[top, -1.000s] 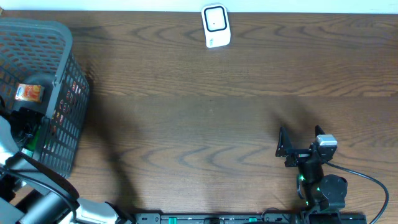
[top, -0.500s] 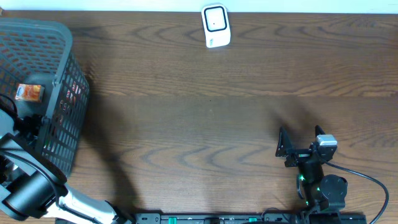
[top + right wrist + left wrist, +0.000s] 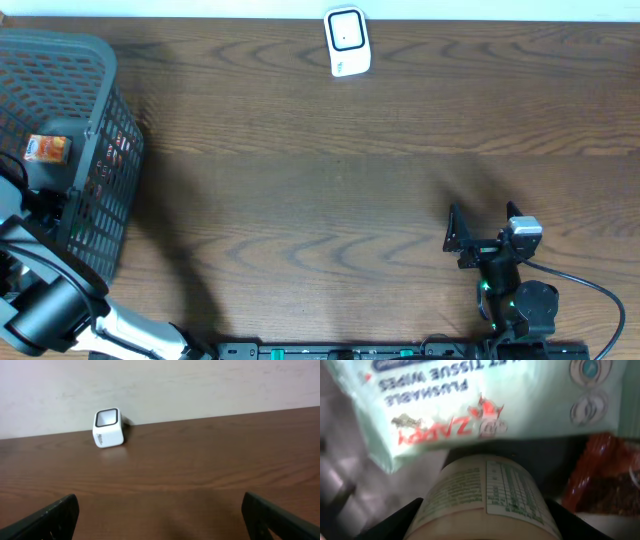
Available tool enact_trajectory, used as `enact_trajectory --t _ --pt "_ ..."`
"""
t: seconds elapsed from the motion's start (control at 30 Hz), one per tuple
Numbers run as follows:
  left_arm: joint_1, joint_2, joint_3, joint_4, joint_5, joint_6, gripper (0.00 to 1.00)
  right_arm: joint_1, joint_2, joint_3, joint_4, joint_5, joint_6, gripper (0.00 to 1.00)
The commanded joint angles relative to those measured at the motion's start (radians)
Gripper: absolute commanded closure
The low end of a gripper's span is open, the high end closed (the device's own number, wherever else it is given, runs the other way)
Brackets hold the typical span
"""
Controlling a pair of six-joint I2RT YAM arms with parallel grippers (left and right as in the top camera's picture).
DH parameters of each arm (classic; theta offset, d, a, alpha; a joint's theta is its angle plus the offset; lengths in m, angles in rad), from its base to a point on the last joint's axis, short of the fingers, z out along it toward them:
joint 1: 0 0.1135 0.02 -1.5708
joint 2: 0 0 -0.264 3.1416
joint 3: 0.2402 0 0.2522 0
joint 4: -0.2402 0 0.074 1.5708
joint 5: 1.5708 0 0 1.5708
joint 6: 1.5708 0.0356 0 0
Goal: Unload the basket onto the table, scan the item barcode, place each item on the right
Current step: 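Lift the jar out of the basket and carry it to table center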
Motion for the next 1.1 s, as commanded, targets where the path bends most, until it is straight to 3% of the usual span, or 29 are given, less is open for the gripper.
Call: enact_trajectory --t 0.0,0.37,0.5,0.7,0.83,1.07 --pt "0.003 -0.092 0.062 -0.026 -0.005 -0.006 0.29 0.006 -0.001 -0.001 -0.004 -0.005 -0.015 0.01" --pt "0.003 -0.472 0.085 -0.035 0.000 -0.072 0.29 0.006 -0.001 -0.001 -0.003 -0.005 -0.015 0.01" --pt "0.003 -0.610 0.085 0.022 0.149 -0.090 0.29 0.006 -0.001 -0.001 -0.003 -0.005 -0.015 0.01" --pt "-0.016 -0.744 0.085 0.158 0.434 -0.241 0.29 0.006 -0.001 -0.001 -0.004 -0.005 -0.015 0.01" --pt "-0.096 -0.776 0.085 0.240 0.552 -0.334 0.29 0.006 -0.001 -0.001 -0.003 -0.005 -0.015 0.01" --pt "-0.386 -0.750 0.085 0.256 0.484 -0.346 0.29 0.006 -0.001 -0.001 -0.003 -0.005 -0.015 0.01"
